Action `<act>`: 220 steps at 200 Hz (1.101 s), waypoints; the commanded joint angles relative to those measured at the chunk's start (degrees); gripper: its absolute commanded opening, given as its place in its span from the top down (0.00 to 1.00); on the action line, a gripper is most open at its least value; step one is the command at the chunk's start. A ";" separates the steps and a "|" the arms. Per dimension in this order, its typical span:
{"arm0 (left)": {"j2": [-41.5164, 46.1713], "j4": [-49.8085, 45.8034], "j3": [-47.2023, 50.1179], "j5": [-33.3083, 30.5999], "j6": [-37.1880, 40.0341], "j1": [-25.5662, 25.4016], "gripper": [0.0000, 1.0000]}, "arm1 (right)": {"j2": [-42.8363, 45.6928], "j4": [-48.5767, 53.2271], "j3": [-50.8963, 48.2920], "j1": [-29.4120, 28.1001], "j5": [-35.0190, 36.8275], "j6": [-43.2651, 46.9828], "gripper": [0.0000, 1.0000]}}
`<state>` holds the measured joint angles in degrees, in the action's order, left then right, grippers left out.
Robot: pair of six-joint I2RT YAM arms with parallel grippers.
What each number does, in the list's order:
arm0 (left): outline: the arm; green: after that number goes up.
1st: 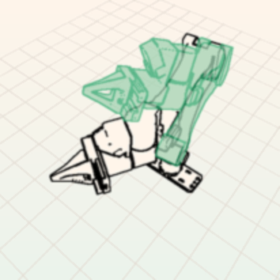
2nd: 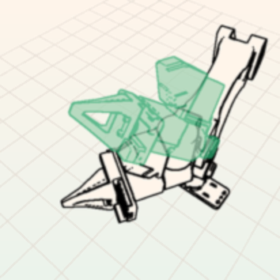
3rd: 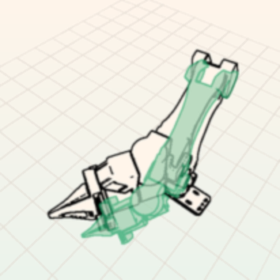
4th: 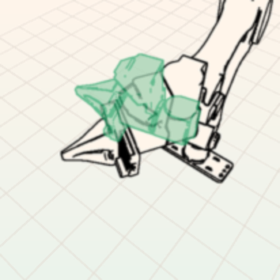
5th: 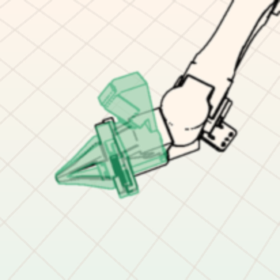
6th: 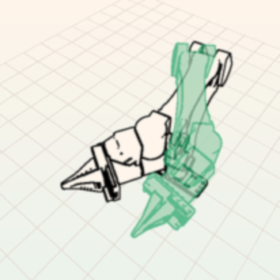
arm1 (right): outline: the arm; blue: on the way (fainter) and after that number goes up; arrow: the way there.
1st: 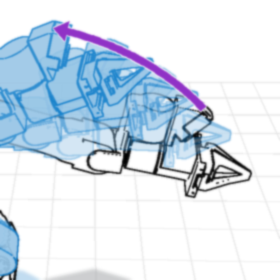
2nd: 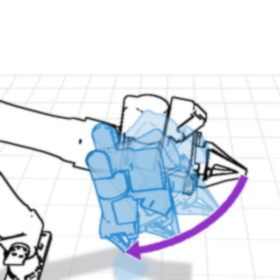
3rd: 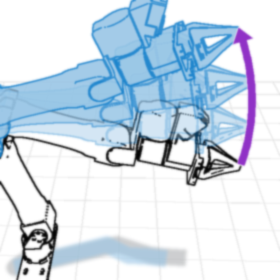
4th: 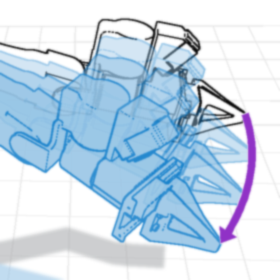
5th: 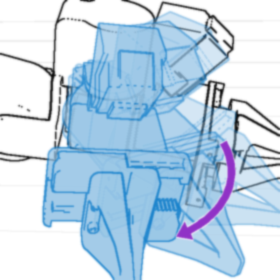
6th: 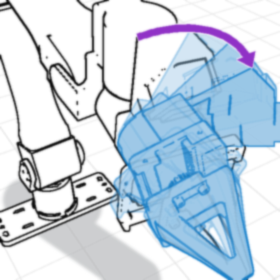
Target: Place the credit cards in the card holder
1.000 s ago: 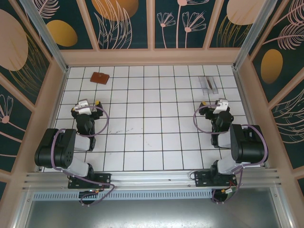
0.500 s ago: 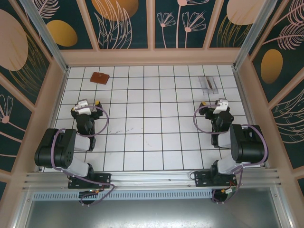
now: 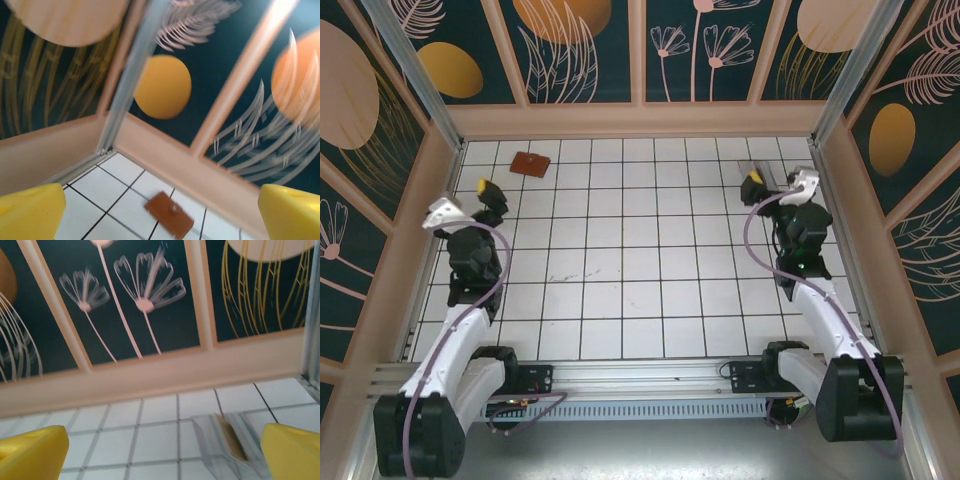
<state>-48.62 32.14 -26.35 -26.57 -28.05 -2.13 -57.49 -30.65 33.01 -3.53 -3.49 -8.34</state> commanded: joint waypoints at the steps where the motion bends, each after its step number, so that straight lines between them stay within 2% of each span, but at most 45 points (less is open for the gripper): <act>1: 1.25 -24.22 -5.19 -11.63 -24.47 0.28 0.01 | 1.66 6.61 6.18 -3.57 4.09 -6.44 0.01; 10: 0.86 -17.71 -4.52 -8.63 -17.33 0.29 0.01 | 1.53 5.74 7.45 -3.77 4.02 -8.53 0.01; 17: -0.10 -14.57 -4.37 -6.05 -14.76 0.29 0.01 | 1.35 5.73 8.26 -3.73 4.09 -11.02 0.01; 29: -2.98 -15.72 -6.83 -3.26 -14.01 0.29 0.01 | 0.57 8.36 9.50 -3.46 10.18 -19.34 0.01; 41: -8.08 -18.42 -11.11 1.20 -11.95 0.29 0.01 | -0.62 16.03 11.57 -2.43 15.38 -30.19 0.01; 45: -10.45 -19.79 -12.70 2.51 -11.44 0.29 0.01 | -1.09 17.51 12.06 -1.50 14.44 -32.04 0.01; 58: -18.56 -24.34 -19.37 6.80 -10.22 0.29 0.01 | -3.14 18.31 13.25 2.00 5.21 -33.80 0.01; 69: -25.21 -27.61 -24.65 8.51 -9.97 0.28 0.01 | -4.65 19.03 14.17 2.11 4.54 -35.63 0.01; 80: -30.87 -30.24 -28.84 8.92 -11.00 0.29 0.01 | -6.10 18.86 14.92 1.66 4.54 -35.82 0.01; 102: -42.46 -32.67 -39.42 13.51 -5.45 0.29 0.01 | -8.21 22.48 17.87 0.81 4.54 -35.45 0.01; 144: -67.15 -39.87 -63.49 16.04 0.18 0.29 0.01 | -8.42 21.70 16.81 -2.58 6.58 -37.23 0.01; 160: -78.07 -47.03 -77.60 14.37 2.11 0.29 0.01 | -8.42 22.17 17.58 -4.52 7.14 -36.85 0.01; 176: -89.37 -58.97 -95.06 11.58 2.66 0.29 0.01 | -8.42 23.11 17.96 -6.71 9.50 -35.74 0.01; 194: -99.64 -66.34 -111.54 11.87 4.42 0.29 0.01 | -8.60 23.96 18.35 -8.09 10.41 -34.29 0.01; 205: -102.03 -66.56 -114.88 12.02 5.22 0.29 0.01 | -8.60 24.97 18.66 -8.70 10.95 -33.82 0.01; 220: -101.84 -61.99 -111.73 14.17 6.51 0.29 0.01 | -8.67 25.29 18.66 -9.08 11.13 -33.52 0.01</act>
<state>-149.71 -24.95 -136.90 -13.47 -25.36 -1.98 -66.39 -7.01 49.80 -11.84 5.19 -43.42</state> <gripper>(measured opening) 0.987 0.989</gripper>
